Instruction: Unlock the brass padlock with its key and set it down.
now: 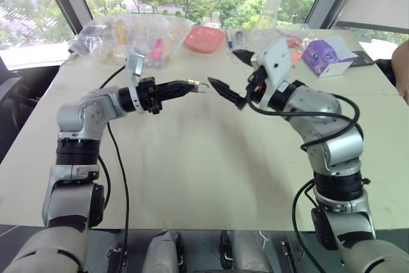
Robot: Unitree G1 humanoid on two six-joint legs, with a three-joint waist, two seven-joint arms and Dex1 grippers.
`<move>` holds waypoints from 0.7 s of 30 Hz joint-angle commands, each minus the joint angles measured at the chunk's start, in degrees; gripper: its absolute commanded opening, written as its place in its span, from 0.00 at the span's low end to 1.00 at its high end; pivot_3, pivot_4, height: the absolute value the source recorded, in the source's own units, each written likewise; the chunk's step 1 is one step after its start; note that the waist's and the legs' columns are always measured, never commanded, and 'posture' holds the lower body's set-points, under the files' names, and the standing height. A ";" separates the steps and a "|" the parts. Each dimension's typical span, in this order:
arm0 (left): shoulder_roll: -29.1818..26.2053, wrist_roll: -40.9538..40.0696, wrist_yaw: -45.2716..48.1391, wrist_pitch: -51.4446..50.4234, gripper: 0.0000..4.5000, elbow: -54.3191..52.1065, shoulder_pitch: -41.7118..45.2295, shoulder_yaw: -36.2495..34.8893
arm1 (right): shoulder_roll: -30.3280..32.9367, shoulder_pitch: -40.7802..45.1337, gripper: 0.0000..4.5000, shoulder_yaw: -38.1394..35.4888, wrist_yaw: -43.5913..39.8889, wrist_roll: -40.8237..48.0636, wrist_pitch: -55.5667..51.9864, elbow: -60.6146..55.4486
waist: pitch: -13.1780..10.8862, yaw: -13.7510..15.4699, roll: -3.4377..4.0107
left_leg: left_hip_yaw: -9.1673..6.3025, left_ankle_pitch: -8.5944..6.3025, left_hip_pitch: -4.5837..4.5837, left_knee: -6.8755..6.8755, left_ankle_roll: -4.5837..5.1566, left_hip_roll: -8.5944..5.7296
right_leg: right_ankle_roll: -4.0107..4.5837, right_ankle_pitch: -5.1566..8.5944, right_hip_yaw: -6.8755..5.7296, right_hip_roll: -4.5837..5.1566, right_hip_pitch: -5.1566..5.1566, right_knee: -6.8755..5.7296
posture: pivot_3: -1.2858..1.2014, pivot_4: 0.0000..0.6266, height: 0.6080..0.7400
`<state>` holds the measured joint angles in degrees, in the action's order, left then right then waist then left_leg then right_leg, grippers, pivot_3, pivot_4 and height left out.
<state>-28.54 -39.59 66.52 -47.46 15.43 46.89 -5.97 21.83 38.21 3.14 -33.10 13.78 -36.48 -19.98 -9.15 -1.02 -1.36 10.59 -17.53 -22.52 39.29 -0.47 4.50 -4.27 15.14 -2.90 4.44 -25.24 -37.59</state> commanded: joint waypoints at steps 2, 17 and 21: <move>-0.34 -3.28 0.87 -1.35 0.00 -4.47 -0.33 -1.54 | 0.30 -0.27 0.99 0.95 -0.17 -0.20 1.81 0.81 | 0.00 -0.01 0.00 | 0.00 0.00 0.00 0.00 0.00 0.00 | 0.00 0.00 0.00 0.00 0.00 0.00 | 0.52 0.24 1.00; -1.25 -4.69 -0.59 -1.36 0.00 -7.60 -2.11 -1.85 | 0.40 -1.12 0.99 2.09 -2.58 4.13 -3.76 0.83 | 0.00 0.01 0.00 | -0.02 0.00 0.00 0.00 0.00 0.00 | 0.00 0.00 0.00 0.00 0.01 0.01 | 0.52 0.24 1.00; -0.70 -3.82 -1.28 -0.39 0.00 -6.40 -2.06 -1.25 | 1.91 -1.48 0.99 0.89 -1.58 3.56 -4.22 0.42 | 0.00 0.01 0.00 | -0.02 0.00 0.00 0.00 0.00 0.00 | 0.00 0.00 0.00 0.00 0.01 0.01 | 0.52 0.24 1.00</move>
<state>-29.16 -43.59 65.68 -49.08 9.09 44.52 -6.43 22.73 36.35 5.84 -35.14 17.15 -40.94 -16.53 -9.15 -1.01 -1.36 10.57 -17.53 -22.52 39.29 -0.47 4.51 -4.27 15.14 -2.89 4.44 -25.24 -37.58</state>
